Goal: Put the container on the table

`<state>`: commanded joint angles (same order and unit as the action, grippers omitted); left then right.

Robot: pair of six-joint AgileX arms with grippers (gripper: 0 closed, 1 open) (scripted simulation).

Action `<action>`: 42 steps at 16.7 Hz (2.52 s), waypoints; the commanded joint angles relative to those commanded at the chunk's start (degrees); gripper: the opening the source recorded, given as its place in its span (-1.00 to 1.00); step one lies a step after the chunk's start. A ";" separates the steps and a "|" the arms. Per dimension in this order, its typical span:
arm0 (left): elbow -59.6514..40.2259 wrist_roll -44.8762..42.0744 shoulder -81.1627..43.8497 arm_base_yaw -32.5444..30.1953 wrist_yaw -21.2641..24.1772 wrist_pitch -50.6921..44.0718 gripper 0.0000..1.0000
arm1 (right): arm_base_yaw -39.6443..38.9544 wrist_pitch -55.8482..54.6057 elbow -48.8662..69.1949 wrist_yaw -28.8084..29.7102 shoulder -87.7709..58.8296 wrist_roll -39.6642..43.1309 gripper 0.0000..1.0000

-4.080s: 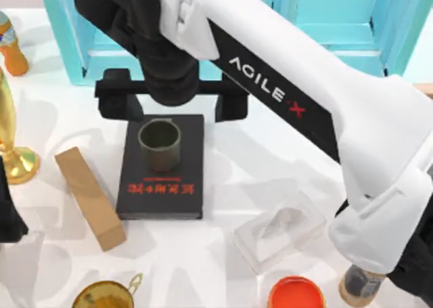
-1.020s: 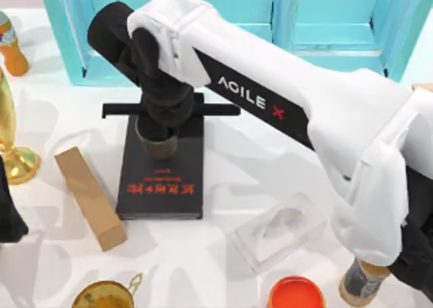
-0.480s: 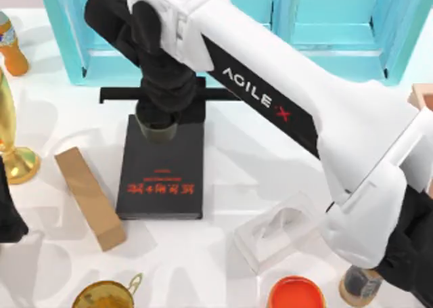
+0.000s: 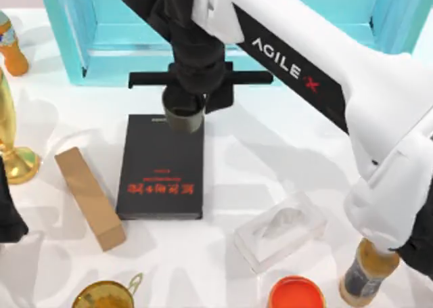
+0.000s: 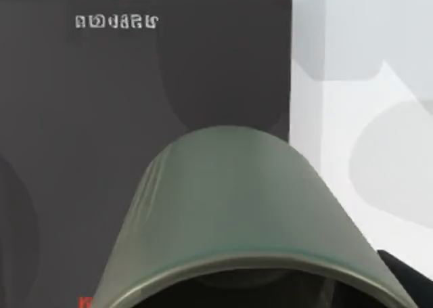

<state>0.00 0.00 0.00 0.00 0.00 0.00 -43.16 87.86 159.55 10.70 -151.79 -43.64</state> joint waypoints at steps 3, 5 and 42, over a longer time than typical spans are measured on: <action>0.00 0.00 0.00 0.00 0.00 0.00 1.00 | 5.71 0.93 -10.08 -3.04 6.79 5.49 -1.00; 0.00 0.00 0.00 0.00 0.00 0.00 1.00 | 9.62 1.68 -17.02 -5.17 11.35 9.35 -1.00; 0.00 0.00 0.00 0.00 0.00 0.00 1.00 | 14.29 -12.30 -41.57 -8.13 18.41 14.02 1.00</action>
<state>0.00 0.00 0.00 0.00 0.00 0.00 -28.87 75.56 117.99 2.57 -133.39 -29.61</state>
